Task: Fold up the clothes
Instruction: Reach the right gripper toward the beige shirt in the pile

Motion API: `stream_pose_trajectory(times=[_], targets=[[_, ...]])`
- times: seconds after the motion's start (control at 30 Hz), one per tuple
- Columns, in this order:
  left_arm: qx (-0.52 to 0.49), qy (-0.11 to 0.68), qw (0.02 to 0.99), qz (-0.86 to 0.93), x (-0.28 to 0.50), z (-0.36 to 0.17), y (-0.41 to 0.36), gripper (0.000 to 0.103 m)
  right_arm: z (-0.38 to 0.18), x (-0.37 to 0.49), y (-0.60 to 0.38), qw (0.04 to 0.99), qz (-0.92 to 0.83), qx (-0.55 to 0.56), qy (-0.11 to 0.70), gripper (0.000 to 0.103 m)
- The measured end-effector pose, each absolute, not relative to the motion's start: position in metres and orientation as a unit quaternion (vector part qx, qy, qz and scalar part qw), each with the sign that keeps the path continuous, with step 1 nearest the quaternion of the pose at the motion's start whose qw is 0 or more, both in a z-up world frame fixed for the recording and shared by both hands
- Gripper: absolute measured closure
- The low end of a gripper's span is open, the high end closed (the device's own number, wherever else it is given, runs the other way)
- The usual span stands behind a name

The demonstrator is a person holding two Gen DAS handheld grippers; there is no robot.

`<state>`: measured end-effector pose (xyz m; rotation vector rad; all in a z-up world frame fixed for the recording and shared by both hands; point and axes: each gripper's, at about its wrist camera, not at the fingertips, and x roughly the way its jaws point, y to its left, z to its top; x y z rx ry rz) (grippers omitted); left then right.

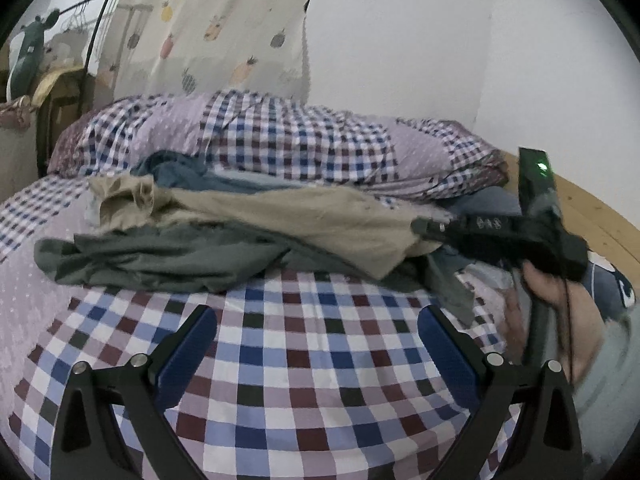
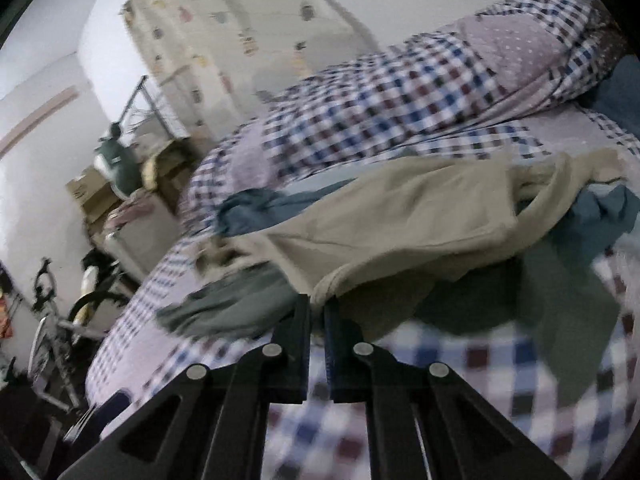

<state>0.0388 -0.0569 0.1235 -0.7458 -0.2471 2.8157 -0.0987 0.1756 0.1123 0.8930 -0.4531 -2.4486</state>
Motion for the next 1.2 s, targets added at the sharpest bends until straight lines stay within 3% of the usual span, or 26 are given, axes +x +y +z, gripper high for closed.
stream_pose_trajectory(times=[0.17, 0.4, 0.57, 0.7, 0.77, 0.8, 0.93, 1.2], targets=[[-0.208, -0.056, 0.135, 0.967, 0.061, 0.141, -0.059, 0.001, 0.125, -0.046, 0.141, 0.281, -0.885, 0.336, -0.16, 0.099], [-0.137, 0.043, 0.163, 0.976, 0.11, 0.155, -0.059, 0.001, 0.146, 0.021, 0.093, 0.326, -0.864, 0.355, -0.143, 0.099], [-0.154, 0.06, 0.173, 0.971, 0.125, 0.152, -0.075, 0.001, 0.152, 0.047, 0.068, 0.345, -0.848, 0.391, -0.097, 0.098], [-0.187, 0.089, 0.175, 0.962, 0.126, 0.146, -0.074, 0.001, 0.132, 0.05, 0.059, 0.35, -0.83, 0.431, -0.053, 0.088], [-0.201, 0.099, 0.173, 0.959, 0.127, 0.139, -0.073, 0.001, 0.121, 0.052, 0.068, 0.355, -0.825, 0.438, -0.052, 0.072], [-0.207, 0.103, 0.173, 0.957, 0.127, 0.136, -0.072, 0.001, 0.117, 0.054, 0.077, 0.356, -0.824, 0.438, -0.053, 0.054], [-0.22, 0.132, 0.168, 0.952, 0.128, 0.122, -0.063, 0.001, 0.106, 0.064, 0.123, 0.346, -0.833, 0.427, -0.06, 0.036], [-0.24, 0.178, 0.183, 0.936, 0.123, 0.092, -0.033, 0.001, 0.068, 0.013, 0.171, 0.299, -0.84, 0.44, -0.11, 0.035]])
